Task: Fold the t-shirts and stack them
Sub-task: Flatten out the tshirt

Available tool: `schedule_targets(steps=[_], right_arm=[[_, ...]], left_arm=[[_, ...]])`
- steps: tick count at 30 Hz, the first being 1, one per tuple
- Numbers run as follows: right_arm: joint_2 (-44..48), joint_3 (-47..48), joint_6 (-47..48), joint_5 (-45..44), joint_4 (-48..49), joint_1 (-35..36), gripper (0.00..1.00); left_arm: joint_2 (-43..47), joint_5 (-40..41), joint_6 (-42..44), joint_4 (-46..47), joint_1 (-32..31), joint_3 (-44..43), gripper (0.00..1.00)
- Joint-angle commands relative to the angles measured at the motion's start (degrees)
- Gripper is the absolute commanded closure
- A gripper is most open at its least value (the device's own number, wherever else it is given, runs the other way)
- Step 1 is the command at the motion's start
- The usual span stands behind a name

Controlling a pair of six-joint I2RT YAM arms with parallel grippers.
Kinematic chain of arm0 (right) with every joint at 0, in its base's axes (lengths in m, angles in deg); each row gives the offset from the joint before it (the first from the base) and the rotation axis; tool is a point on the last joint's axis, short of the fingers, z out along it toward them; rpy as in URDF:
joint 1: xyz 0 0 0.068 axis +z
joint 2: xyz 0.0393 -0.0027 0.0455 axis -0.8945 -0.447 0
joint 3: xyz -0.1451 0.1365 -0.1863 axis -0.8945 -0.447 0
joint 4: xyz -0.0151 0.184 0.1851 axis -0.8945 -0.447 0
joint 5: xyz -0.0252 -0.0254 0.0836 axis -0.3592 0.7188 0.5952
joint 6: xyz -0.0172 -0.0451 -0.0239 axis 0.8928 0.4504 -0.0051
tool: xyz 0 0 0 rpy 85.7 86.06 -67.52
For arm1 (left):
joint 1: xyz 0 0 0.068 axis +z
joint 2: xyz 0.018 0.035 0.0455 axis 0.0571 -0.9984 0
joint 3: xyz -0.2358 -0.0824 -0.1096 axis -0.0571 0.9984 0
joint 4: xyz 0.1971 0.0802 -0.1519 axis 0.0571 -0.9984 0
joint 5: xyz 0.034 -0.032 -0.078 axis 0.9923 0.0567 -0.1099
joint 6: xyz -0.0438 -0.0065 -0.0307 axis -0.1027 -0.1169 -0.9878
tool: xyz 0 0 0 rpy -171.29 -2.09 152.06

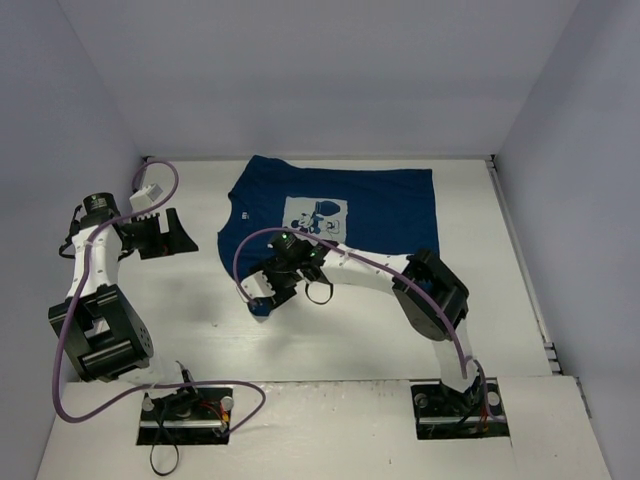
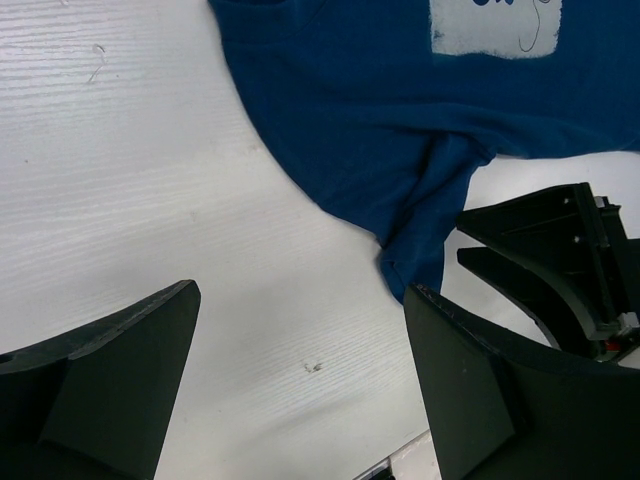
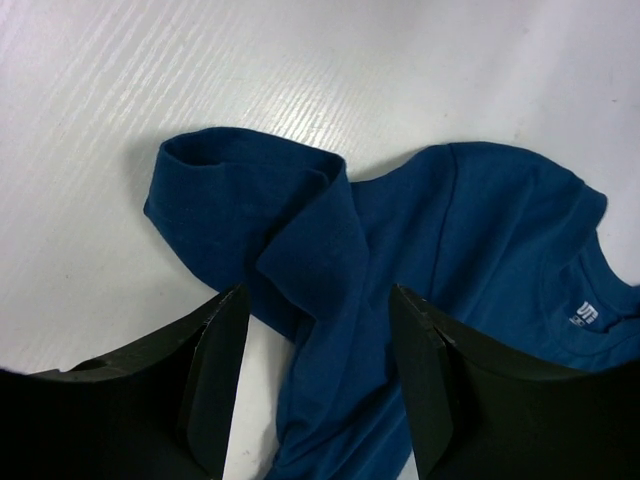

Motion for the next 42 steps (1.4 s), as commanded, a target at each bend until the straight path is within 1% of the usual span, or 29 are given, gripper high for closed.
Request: schedule_targets(steps=[1, 4, 6, 7, 9, 12, 15, 16, 20, 23, 26, 30, 35, 38, 42], right_arm=[[-1.0, 1.43, 3.83, 0.01, 0.64, -0.36, 0.45], [-1.68, 1.68, 4.56, -0.08, 0.64, -0.45, 0.46], [-2.6, 2.44, 4.55, -0.08, 0.69, -0.45, 0.51], [-2.95, 2.82, 4.43, -0.07, 0.73, -0.47, 0.55], [-3.46, 3.68, 4.16, 0.05, 0.73, -0.58, 0.66], [-3.66, 4.58, 3.56, 0.41, 0.7, -0.62, 0.86], [-2.74, 5.0, 2.57, 0.94, 0.55, -0.71, 0.97], [-2.22, 4.85, 1.79, 1.26, 0.53, -0.71, 0.99], [1.44, 4.25, -1.71, 2.87, 0.03, -0.8, 1.0], [4.21, 2.11, -4.3, 3.74, -0.32, -1.06, 1.0], [8.0, -1.65, -3.27, 3.69, -1.05, -1.51, 1.0], [10.48, -5.06, -1.9, 3.21, -2.89, -3.17, 1.0], [12.52, -8.6, 0.67, 1.39, -5.14, -4.48, 1.0], [12.74, -10.37, 3.46, 0.28, -6.24, -4.58, 1.0], [14.01, -13.07, 7.56, -0.55, -7.86, -4.66, 0.99]], left_arm=[[0.75, -1.72, 1.23, 0.39, 0.31, -1.68, 0.19], [0.55, -1.79, 1.15, 0.39, 0.31, -1.79, 0.19], [0.4, -1.67, 1.07, 0.35, 0.31, -1.94, 0.19], [0.41, -1.61, 1.07, 0.3, 0.31, -1.93, 0.19], [0.53, -1.41, 1.11, 0.3, 0.31, -1.69, 0.19], [0.75, -1.34, 1.42, 0.36, 0.31, -1.15, 0.19], [1.01, -1.2, 1.77, 0.3, 0.31, -0.89, 0.19], [1.02, -1.28, 1.78, 0.3, 0.31, -0.88, 0.19], [1.19, -1.54, 2.98, 0.3, 0.31, -1.14, 0.19], [1.02, -0.71, 5.18, -1.03, -0.53, -1.97, 0.19], [0.66, 2.76, 9.5, -3.41, -2.77, -3.07, 0.19], [1.51, 5.33, 10.56, -4.53, -6.24, -1.69, 0.22], [2.72, 7.74, 7.41, -3.54, -16.4, 3.18, 0.27], [1.22, 7.88, 2.34, -1.34, -19.95, 4.96, 0.31], [-4.49, 7.92, -3.47, 0.05, -23.5, 2.9, 0.39]])
